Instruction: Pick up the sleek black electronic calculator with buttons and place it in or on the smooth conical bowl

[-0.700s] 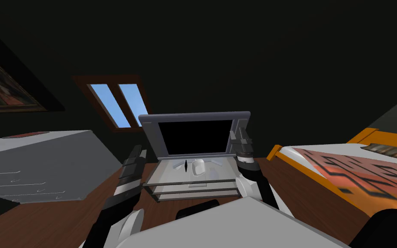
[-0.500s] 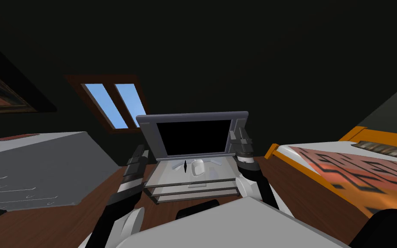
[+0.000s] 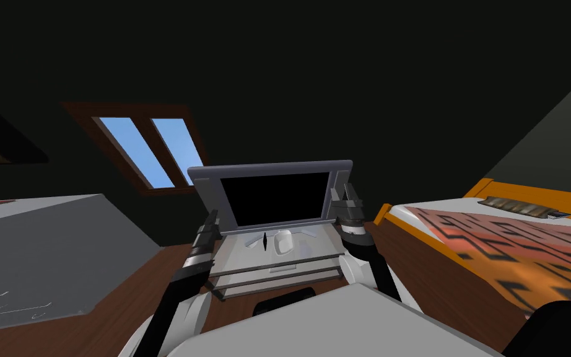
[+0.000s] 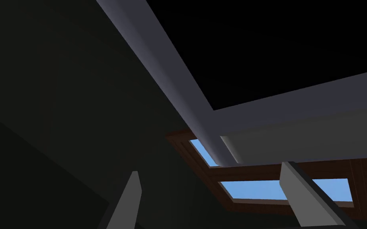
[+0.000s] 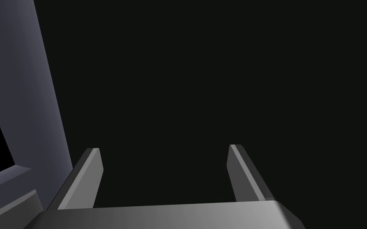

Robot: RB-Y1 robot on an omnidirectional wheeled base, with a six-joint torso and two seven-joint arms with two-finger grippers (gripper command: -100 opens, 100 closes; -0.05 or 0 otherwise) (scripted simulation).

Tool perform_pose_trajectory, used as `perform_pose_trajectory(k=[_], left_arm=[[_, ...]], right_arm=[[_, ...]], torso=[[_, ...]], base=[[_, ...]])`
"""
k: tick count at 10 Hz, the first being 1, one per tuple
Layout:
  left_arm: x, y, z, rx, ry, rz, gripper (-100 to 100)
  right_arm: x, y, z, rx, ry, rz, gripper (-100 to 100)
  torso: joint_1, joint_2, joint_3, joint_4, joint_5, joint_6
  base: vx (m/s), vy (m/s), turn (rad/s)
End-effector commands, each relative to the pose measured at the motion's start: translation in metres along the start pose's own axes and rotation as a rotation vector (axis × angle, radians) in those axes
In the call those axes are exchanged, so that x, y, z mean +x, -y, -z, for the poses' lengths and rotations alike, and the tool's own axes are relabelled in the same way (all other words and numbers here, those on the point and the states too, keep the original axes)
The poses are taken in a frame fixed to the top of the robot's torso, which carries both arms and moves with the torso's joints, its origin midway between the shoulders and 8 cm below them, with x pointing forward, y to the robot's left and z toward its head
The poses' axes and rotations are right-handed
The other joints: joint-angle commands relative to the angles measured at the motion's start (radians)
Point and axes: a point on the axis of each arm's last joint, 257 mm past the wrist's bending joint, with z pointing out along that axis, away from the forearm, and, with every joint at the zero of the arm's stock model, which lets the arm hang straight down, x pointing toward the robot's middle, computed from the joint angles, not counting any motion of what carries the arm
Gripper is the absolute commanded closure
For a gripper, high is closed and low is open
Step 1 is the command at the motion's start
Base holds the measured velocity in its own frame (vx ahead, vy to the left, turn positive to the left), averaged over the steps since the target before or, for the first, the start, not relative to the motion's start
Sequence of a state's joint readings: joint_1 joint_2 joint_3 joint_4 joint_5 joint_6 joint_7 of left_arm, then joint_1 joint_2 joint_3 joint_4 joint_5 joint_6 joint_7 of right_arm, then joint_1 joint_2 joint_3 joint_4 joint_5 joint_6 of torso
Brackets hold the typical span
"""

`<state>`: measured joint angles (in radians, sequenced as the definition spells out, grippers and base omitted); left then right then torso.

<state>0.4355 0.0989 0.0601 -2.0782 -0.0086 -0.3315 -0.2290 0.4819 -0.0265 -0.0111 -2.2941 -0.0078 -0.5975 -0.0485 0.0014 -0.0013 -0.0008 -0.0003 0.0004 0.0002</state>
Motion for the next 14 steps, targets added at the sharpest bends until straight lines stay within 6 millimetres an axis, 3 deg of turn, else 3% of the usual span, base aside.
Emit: perform_pose_trajectory(k=[1,12,13,14], left_arm=[[0.008,-0.018,-0.008,-0.034,-0.022,-0.032,-100],[0.045,-0.122,-0.019,-0.24,-0.12,-0.141,-100],[0.05,-0.129,-0.027,-0.255,-0.133,-0.164,-100],[0.052,-0.14,-0.021,-0.277,-0.14,-0.164,-100]], right_arm=[[0.0,0.0,0.0,0.0,0.0,0.0,0],[0.0,0.0,0.0,0.0,0.0,0.0,0],[0.0,0.0,0.0,0.0,0.0,0.0,0],[0.0,0.0,0.0,0.0,0.0,0.0,0]], torso=[[0.0,0.0,0.0,0.0,0.0,0.0],[0.0,0.0,0.0,0.0,0.0,0.0],[0.0,0.0,0.0,0.0,0.0,-0.001],[0.0,0.0,0.0,0.0,0.0,0.0]], base=[[0.012,0.029,-0.174],[0.011,0.025,-0.095],[0.013,0.029,-0.146],[0.009,0.026,-0.069]])
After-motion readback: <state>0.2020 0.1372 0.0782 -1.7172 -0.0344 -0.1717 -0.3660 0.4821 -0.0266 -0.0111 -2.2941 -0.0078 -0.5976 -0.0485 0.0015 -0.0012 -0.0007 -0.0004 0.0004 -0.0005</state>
